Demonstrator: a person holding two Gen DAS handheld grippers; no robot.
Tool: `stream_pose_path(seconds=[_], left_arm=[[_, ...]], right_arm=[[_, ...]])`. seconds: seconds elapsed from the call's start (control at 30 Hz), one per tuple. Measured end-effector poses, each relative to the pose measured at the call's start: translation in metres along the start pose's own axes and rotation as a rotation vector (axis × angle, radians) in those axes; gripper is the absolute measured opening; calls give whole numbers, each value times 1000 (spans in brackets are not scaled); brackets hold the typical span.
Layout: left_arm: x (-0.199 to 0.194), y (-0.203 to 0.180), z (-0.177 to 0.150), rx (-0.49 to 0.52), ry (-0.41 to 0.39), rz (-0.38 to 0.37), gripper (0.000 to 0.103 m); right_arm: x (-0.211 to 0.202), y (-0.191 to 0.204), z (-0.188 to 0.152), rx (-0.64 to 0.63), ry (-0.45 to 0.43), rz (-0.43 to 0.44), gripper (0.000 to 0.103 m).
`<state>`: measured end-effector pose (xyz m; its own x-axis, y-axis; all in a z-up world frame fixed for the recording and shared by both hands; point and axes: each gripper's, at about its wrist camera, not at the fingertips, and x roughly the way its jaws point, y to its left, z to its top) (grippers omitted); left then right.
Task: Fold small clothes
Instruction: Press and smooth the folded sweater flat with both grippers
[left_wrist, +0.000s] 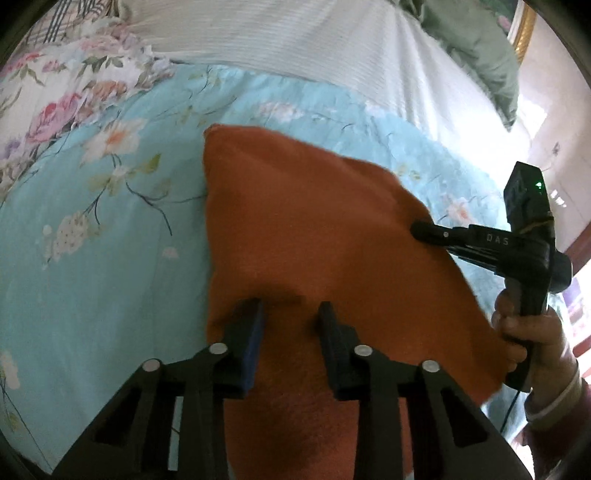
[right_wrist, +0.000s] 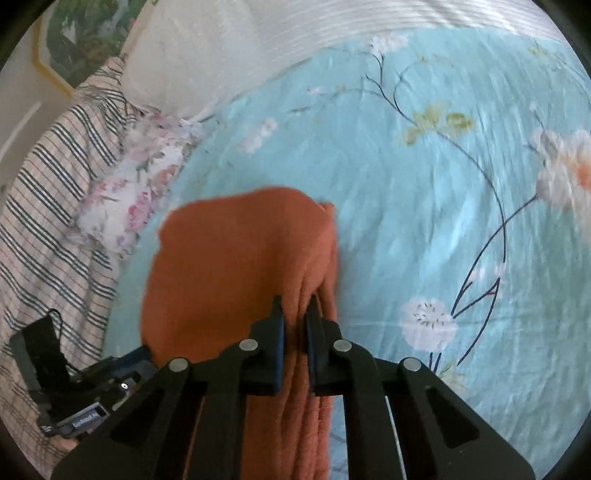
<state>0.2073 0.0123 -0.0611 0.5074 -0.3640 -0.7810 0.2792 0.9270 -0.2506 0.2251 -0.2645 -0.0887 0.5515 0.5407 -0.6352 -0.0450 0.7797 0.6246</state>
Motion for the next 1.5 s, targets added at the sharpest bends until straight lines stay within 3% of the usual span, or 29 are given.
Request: stream_pose_path(seconds=[0.23,0.37,0.57,0.7,0.8,1.03,1.17,1.5], left_arm=[[-4,-2,3,8,13,-14,30],[5,13,35,-65,30,-52,30],[54,28,99,-92,65,83,30],[77,50,124,-183,71,91,30],[69,61,128,-225,35,92,28],[6,51,95,-202,-74,43,28],[-31,25,48,-129,-98,-32,28],[-73,-13,-40,-17,-94,-90,30]], right_arm=[[-9,0,-6,-1,-21,-21,11],[-6,0,-6,1,-15,-26,11],[-7,-1,-7,10,-15,-23,11],[-8,1,-5,13,-7,-6,13],[-22,2,-4,18,-21,7,14],[-71,32,-12,-49,-95,42,14],[-76,48,-33,-85,-57,68,14],[-59,67,-85,-108,61,111,14]])
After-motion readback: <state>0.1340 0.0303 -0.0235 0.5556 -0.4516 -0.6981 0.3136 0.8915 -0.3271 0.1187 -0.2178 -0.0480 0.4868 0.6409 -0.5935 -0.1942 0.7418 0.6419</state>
